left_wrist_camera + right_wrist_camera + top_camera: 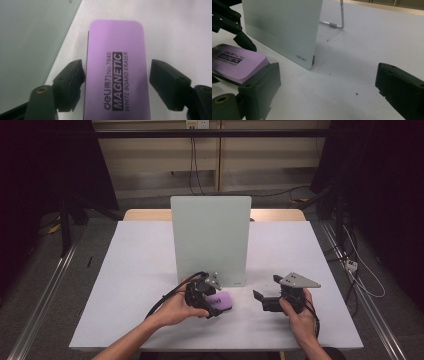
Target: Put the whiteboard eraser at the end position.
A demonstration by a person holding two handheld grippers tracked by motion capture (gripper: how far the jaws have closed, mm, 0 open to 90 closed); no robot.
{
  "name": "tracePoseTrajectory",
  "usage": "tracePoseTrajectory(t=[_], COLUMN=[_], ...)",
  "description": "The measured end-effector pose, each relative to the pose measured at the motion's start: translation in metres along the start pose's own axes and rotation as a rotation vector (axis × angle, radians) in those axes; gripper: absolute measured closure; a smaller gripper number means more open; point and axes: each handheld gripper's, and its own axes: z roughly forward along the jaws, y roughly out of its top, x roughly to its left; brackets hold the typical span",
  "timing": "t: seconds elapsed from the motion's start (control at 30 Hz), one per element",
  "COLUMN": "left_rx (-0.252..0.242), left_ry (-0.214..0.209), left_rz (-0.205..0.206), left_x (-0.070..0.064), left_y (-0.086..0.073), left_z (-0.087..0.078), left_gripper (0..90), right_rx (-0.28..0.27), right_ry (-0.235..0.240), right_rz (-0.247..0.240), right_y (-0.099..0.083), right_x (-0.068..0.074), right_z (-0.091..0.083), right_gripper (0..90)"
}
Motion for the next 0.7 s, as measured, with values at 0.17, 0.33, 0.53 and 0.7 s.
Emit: tracePoseTrajectory(t=[0.17,0.33,0.53,0.7], left_rx=[-0.038,-0.075,-0.127,-0.178], left_ry=[0.011,0.029,0.053,0.085], left_rz=[-0.021,-0.048,-0.085,-0.107], left_x=[0.001,0.003,0.004,0.008], left_y=[-0.001,-0.004,-0.008,-0.011], left_z=[-0.003,-0.009,-0.02,-0.031], left_gripper=[17.2,9.4,7.1,6.9], right_rx=[0.004,0.003,0.004,0.005], right_ry=[-0.001,-0.001,0.001,0.002], right_rz=[-0.005,0.0,0.002,0.001], right_y=[0.0,0.0,0.0,0.0], right_x=[0.0,0.0,0.001,0.001], right_z=[0.001,0.001,0.001,0.001], right_gripper=[6.1,6.1,6.1,6.1])
